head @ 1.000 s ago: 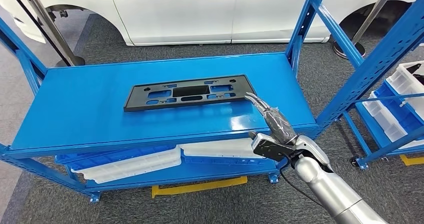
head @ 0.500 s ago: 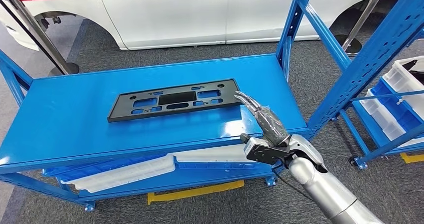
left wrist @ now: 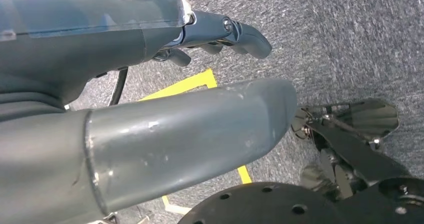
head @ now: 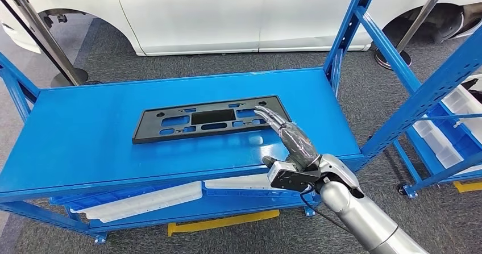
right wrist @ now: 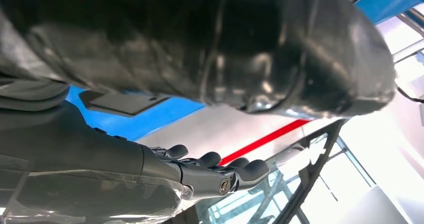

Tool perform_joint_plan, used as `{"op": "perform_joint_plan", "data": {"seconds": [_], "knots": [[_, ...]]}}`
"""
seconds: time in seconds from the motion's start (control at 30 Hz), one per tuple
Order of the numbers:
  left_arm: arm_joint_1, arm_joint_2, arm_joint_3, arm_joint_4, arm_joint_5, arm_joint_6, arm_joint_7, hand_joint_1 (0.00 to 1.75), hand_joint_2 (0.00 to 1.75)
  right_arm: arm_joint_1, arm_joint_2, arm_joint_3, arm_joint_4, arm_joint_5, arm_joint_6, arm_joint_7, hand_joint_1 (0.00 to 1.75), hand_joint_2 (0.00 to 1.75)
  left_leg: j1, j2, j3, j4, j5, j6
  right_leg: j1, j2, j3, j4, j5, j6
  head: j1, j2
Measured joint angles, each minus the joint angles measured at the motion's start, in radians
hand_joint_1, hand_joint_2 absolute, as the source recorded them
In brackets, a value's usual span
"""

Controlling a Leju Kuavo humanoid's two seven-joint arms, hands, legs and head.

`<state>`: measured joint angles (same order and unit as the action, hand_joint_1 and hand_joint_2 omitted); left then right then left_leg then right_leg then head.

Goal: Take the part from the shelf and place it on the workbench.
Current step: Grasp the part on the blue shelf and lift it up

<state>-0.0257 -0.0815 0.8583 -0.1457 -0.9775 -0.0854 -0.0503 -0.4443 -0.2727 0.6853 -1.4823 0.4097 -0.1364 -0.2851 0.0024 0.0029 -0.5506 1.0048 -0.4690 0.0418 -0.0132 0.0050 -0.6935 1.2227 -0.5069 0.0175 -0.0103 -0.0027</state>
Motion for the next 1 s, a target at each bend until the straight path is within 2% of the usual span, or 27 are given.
{"op": "perform_joint_plan", "data": {"seconds": [0.03, 0.07, 0.1, 0.17, 0.23, 0.27, 0.3, 0.37, 0.4, 0.43, 0.47, 0.53, 0.57, 0.6, 0.7, 0.77, 0.8, 0.83, 0.9, 0.93, 0.97, 1.0], "knots": [[0.001, 0.0, 0.0, 0.0, -0.001, 0.0, 0.0, 0.0, 0.0, -0.002, 0.005, 0.003, 0.0, 0.0, 0.002, 0.0, 0.0, 0.0, 0.0, 0.0, 0.005, 0.001, -0.006, -0.003, 0.001, -0.002, 0.03, -0.068, 0.038, -0.004, 0.0, 0.0], [0.0, -0.001, 0.0, 0.0, -0.003, 0.0, 0.0, 0.0, 0.0, -0.006, 0.011, 0.008, 0.0, 0.0, 0.003, 0.001, 0.0, 0.0, -0.002, 0.0, 0.008, 0.004, -0.012, -0.007, 0.004, -0.003, 0.056, -0.128, 0.062, -0.009, 0.0, 0.0], [-0.001, -0.001, 0.0, 0.0, -0.004, 0.0, 0.0, 0.0, 0.0, -0.01, 0.018, 0.015, 0.001, 0.001, 0.006, 0.002, 0.0, 0.0, -0.003, 0.0, 0.009, 0.005, -0.016, -0.012, 0.007, -0.004, 0.072, -0.166, 0.072, -0.013, 0.0, 0.0], [-0.003, -0.001, 0.0, 0.0, -0.008, 0.0, 0.0, 0.0, 0.0, -0.017, 0.035, 0.03, 0.002, 0.001, 0.01, 0.004, 0.0, 0.0, -0.004, 0.001, 0.009, 0.005, -0.021, -0.023, 0.012, -0.004, 0.078, -0.186, 0.065, -0.022, 0.0, 0.0], [-0.004, -0.001, 0.0, -0.001, -0.01, 0.001, 0.0, 0.0, 0.0, -0.026, 0.055, 0.045, 0.002, -0.001, 0.014, 0.01, 0.0, 0.0, -0.003, 0.002, 0.009, 0.011, -0.031, -0.034, 0.008, -0.001, 0.084, -0.192, 0.064, -0.032, 0.0, 0.0], [-0.005, -0.001, 0.0, -0.001, -0.011, 0.001, 0.0, 0.0, 0.0, -0.033, 0.068, 0.054, 0.002, -0.002, 0.018, 0.014, 0.0, 0.0, -0.003, 0.001, -0.001, 0.036, -0.045, -0.04, 0.005, 0.0, 0.09, -0.197, 0.063, -0.037, -0.001, 0.0], [-0.005, -0.001, 0.0, -0.001, -0.011, 0.0, 0.0, 0.0, 0.0, -0.041, 0.08, 0.063, 0.003, -0.003, 0.022, 0.019, 0.0, 0.0, -0.002, 0.001, -0.022, 0.081, -0.068, -0.045, 0.003, 0.0, 0.096, -0.201, 0.061, -0.043, -0.001, 0.0], [-0.005, -0.001, 0.0, -0.001, -0.012, 0.0, 0.001, 0.0, 0.0, -0.053, 0.099, 0.081, 0.006, -0.005, 0.03, 0.023, 0.0, 0.0, 0.001, 0.0, -0.096, 0.218, -0.124, -0.052, 0.005, 0.001, 0.104, -0.202, 0.054, -0.051, -0.001, 0.0], [-0.005, -0.001, 0.0, -0.001, -0.012, 0.0, 0.002, 0.0, 0.0, -0.055, 0.104, 0.09, 0.009, -0.007, 0.033, 0.022, 0.0, 0.0, 0.003, 0.0, -0.133, 0.276, -0.138, -0.055, 0.006, 0.0, 0.108, -0.201, 0.049, -0.052, -0.001, 0.0], [-0.003, -0.001, 0.0, -0.001, -0.012, 0.0, 0.002, 0.0, 0.0, -0.055, 0.109, 0.097, 0.012, -0.008, 0.034, 0.021, 0.0, 0.0, 0.004, 0.0, -0.154, 0.301, -0.131, -0.056, 0.006, 0.0, 0.113, -0.2, 0.044, -0.052, -0.001, 0.0], [-0.002, 0.0, 0.0, -0.001, -0.012, 0.0, 0.003, 0.0, 0.0, -0.056, 0.112, 0.103, 0.016, -0.008, 0.034, 0.02, 0.0, 0.0, 0.006, 0.0, -0.155, 0.284, -0.103, -0.057, 0.006, 0.001, 0.119, -0.199, 0.039, -0.05, -0.001, 0.0], [0.002, 0.0, 0.0, -0.001, -0.014, 0.0, 0.004, 0.0, 0.0, -0.061, 0.123, 0.114, 0.022, -0.01, 0.036, 0.016, 0.0, 0.0, 0.009, 0.0, -0.107, 0.158, -0.016, -0.056, 0.006, 0.004, 0.134, -0.197, 0.027, -0.045, -0.001, 0.0], [0.002, 0.0, 0.0, -0.001, -0.015, -0.001, 0.006, 0.0, 0.0, -0.065, 0.13, 0.12, 0.025, -0.01, 0.036, 0.014, 0.0, 0.0, 0.009, -0.001, -0.078, 0.093, 0.012, -0.054, 0.007, 0.006, 0.138, -0.195, 0.021, -0.041, -0.001, 0.0], [0.001, 0.0, 0.0, -0.001, -0.016, -0.001, 0.007, 0.0, 0.0, -0.069, 0.138, 0.126, 0.028, -0.011, 0.038, 0.012, 0.0, 0.0, 0.008, -0.002, -0.059, 0.049, 0.026, -0.05, 0.008, 0.007, 0.139, -0.194, 0.017, -0.036, -0.001, 0.0], [0.0, 0.001, 0.0, -0.001, -0.018, -0.002, 0.014, 0.0, 0.0, -0.074, 0.16, 0.143, 0.038, -0.012, 0.041, 0.01, 0.0, 0.0, 0.003, -0.003, -0.047, 0.018, 0.019, -0.034, 0.009, 0.009, 0.139, -0.197, 0.012, -0.019, -0.001, 0.0], [0.001, 0.001, 0.0, -0.001, -0.018, -0.003, 0.016, 0.0, 0.0, -0.077, 0.169, 0.148, 0.043, -0.012, 0.041, 0.01, 0.0, 0.0, 0.006, -0.003, -0.038, 0.008, 0.019, -0.022, 0.007, 0.006, 0.132, -0.174, -0.005, -0.009, -0.001, 0.0], [0.002, 0.001, 0.0, -0.002, -0.018, -0.003, 0.017, 0.0, 0.0, -0.079, 0.172, 0.15, 0.046, -0.014, 0.042, 0.01, 0.0, 0.0, 0.007, -0.002, -0.032, 0.003, 0.018, -0.014, 0.007, 0.004, 0.113, -0.134, -0.025, -0.005, -0.001, 0.0], [0.003, 0.001, 0.0, -0.002, -0.018, -0.003, 0.018, 0.0, 0.0, -0.08, 0.174, 0.152, 0.049, -0.016, 0.043, 0.009, 0.0, 0.0, 0.007, -0.001, -0.026, 0.001, 0.016, -0.009, 0.006, 0.002, 0.081, -0.072, -0.052, -0.002, 0.0, 0.0], [0.003, 0.002, 0.0, -0.002, -0.019, -0.002, 0.023, 0.0, 0.0, -0.08, 0.175, 0.158, 0.057, -0.021, 0.045, 0.009, 0.0, 0.0, 0.004, -0.001, -0.019, 0.001, 0.008, -0.001, 0.006, 0.001, 0.0, 0.061, -0.094, 0.001, 0.0, 0.0], [0.003, 0.003, 0.0, -0.002, -0.02, -0.002, 0.027, 0.0, 0.0, -0.079, 0.177, 0.16, 0.062, -0.024, 0.046, 0.008, 0.0, 0.0, 0.003, -0.001, -0.013, 0.001, 0.004, 0.0, 0.006, 0.001, -0.028, 0.095, -0.091, 0.001, 0.0, 0.0], [0.004, 0.004, 0.0, -0.002, -0.021, -0.002, 0.031, 0.0, 0.0, -0.078, 0.179, 0.162, 0.067, -0.027, 0.047, 0.006, 0.0, 0.0, 0.002, -0.002, -0.006, 0.001, -0.001, 0.0, 0.006, 0.001, -0.036, 0.089, -0.066, 0.0, 0.0, 0.0], [0.005, 0.004, 0.0, -0.002, -0.023, -0.002, 0.036, 0.0, 0.0, -0.078, 0.182, 0.164, 0.072, -0.03, 0.048, 0.004, 0.0, 0.0, 0.001, -0.002, 0.003, 0.001, -0.008, -0.001, 0.007, 0.001, -0.025, 0.044, -0.024, -0.004, 0.0, 0.0]]}}
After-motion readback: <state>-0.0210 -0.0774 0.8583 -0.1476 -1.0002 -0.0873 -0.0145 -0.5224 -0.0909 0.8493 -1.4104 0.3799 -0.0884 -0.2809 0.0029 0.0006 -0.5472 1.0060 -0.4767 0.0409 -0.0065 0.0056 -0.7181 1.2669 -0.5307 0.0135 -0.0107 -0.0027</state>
